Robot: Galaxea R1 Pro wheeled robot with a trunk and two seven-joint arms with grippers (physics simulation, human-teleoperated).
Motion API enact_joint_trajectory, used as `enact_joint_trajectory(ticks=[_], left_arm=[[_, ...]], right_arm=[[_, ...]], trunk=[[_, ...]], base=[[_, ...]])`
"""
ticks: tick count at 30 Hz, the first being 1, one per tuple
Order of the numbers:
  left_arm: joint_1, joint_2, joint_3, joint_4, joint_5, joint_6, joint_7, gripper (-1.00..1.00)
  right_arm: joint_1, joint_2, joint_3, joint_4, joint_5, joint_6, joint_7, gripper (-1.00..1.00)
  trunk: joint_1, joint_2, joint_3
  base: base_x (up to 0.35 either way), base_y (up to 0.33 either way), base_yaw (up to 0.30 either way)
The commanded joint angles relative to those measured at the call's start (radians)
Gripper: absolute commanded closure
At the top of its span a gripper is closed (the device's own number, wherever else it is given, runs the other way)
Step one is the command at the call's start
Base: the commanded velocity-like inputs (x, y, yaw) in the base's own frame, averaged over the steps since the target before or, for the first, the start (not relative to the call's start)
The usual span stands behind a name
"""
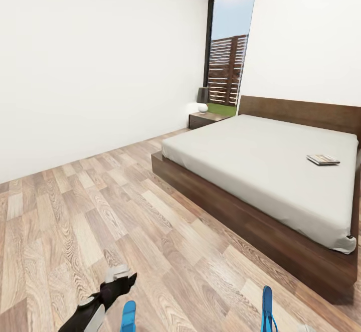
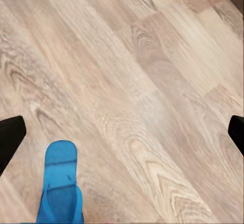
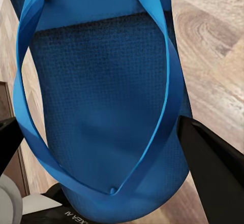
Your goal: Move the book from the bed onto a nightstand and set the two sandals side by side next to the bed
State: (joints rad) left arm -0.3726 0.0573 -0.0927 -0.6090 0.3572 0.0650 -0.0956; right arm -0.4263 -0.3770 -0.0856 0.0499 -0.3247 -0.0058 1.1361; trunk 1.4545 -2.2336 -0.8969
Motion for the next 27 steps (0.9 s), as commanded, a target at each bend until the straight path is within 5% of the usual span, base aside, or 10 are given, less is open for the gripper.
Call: enact_joint_trajectory(ticks=[1, 3, 6, 17, 27], left_arm=[[-0.001, 0.000, -0.004, -0.062, 0.009, 0.029, 0.084, -1.00], [-0.015, -0.002, -0.004, -0.142, 0.009, 0.056, 0.209, -1.00], [-0.065, 0.000, -0.004, -0.176, 0.013, 0.074, 0.290, -1.00], [-0.095, -0.012, -0.011, -0.093, 0.006, 0.090, 0.321, -1.00], [-0.095, -0.014, -0.016, -0.092, 0.005, 0.092, 0.324, -1.00]], right_arm=[[-0.002, 0.000, -0.008, 0.004, 0.004, 0.000, 0.004, 1.00], [-0.002, 0.000, -0.008, 0.004, 0.004, 0.000, 0.004, 1.00], [-0.002, 0.000, -0.008, 0.004, 0.004, 0.000, 0.004, 1.00], [-0.002, 0.000, -0.008, 0.004, 0.004, 0.000, 0.004, 1.00], [-0.002, 0.000, -0.009, 0.003, 0.004, 0.000, 0.005, 1.00]], trunk=[[0.000, 0.000, -0.001], [0.000, 0.000, -0.001], [0.000, 0.000, -0.001], [0.000, 0.000, -0.001], [0.038, -0.070, -0.032]], base=[[0.000, 0.000, 0.000], [0.000, 0.000, 0.000], [0.000, 0.000, 0.000], [0.000, 0.000, 0.000], [0.000, 0.000, 0.000]])
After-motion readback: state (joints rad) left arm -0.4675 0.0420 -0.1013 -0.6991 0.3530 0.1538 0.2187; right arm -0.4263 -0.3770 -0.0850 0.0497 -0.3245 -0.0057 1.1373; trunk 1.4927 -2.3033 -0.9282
